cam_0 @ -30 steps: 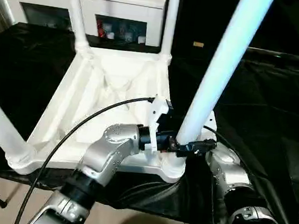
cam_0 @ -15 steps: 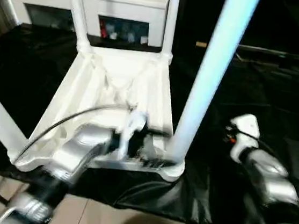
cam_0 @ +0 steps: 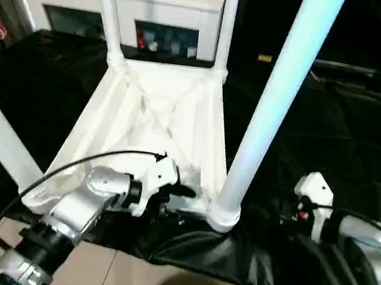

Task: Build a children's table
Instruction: Rotate table base

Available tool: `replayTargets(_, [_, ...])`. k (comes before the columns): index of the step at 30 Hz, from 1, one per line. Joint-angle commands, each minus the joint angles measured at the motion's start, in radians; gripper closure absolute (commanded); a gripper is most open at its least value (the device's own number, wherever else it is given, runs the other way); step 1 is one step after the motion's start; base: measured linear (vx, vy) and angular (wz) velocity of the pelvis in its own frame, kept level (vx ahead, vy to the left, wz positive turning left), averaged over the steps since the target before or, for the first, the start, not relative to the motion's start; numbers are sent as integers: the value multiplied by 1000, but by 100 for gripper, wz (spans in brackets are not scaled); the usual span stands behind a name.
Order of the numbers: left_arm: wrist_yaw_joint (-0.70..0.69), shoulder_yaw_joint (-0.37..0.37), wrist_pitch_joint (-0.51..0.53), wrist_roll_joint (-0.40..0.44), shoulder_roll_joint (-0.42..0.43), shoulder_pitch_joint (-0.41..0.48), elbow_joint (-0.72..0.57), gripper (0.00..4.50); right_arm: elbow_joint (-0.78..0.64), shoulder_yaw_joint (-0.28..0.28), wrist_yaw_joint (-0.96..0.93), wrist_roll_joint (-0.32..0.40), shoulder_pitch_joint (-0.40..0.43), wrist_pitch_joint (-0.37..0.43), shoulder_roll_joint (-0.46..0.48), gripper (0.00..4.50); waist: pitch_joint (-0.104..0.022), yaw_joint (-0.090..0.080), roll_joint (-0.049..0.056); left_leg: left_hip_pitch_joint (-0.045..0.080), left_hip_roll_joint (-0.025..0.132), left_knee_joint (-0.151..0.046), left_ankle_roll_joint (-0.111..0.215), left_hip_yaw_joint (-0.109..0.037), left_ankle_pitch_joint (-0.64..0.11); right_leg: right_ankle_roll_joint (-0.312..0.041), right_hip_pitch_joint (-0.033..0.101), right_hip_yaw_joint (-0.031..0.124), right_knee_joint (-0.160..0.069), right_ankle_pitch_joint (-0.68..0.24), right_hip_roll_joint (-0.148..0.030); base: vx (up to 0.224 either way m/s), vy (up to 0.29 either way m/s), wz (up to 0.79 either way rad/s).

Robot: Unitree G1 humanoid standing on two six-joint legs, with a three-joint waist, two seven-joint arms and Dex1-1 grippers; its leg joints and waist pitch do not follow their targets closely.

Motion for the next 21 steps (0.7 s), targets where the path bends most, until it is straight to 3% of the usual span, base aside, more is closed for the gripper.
replayTargets(1, [-24, -19, 2, 18, 13, -25, 10, 213, -40, 5, 14, 24, 3, 30, -14, 43, -61, 4, -8, 7, 30, -77, 33, -11, -336, -168, 42, 39, -94, -387, -45, 0, 0, 0])
replayTargets(5, [-38, -14, -16, 24, 16, -34, 48, 226, -78, 10, 15, 20, 17, 54, -20, 28, -63, 5, -9, 8, 28, -75, 22, -10, -331, -173, 42, 38, -93, -378, -47, 0, 0, 0])
replayTargets(7, [-42, -15, -24, 28, 15, -38, 66, 255, -93, 11, 19, 24, 23, 67, -23, 6, -64, 6, -9, 7, 29, -75, 24, -10, -323, -174, 43, 39, -91, -359, -47, 0, 0, 0])
replayTargets(10, [-38, -12, -79, 51, 2, -64, 158, 271, -133, 15, 33, 46, 35, 100, -38, 0, -65, 8, -9, 6, 26, -73, 31, -10, -308, -177, 46, 38, -90, -336, -46, 0, 0, 0])
replayTargets(13, [-38, -9, -94, 54, -4, -78, 193, 293, -136, 15, 32, 47, 35, 102, -39, 0, -62, 8, -9, 7, 26, -74, 27, -10, -323, -167, 44, 37, -95, -384, -49, 0, 0, 0])
replayTargets(21, [-89, -38, -127, 89, 16, -119, 278, 351, -151, 19, 35, 42, 38, 112, -42, 0, -57, 4, -10, 9, 23, -76, 14, -16, -367, -98, 37, 32, -114, -560, -54, 0, 0, 0])
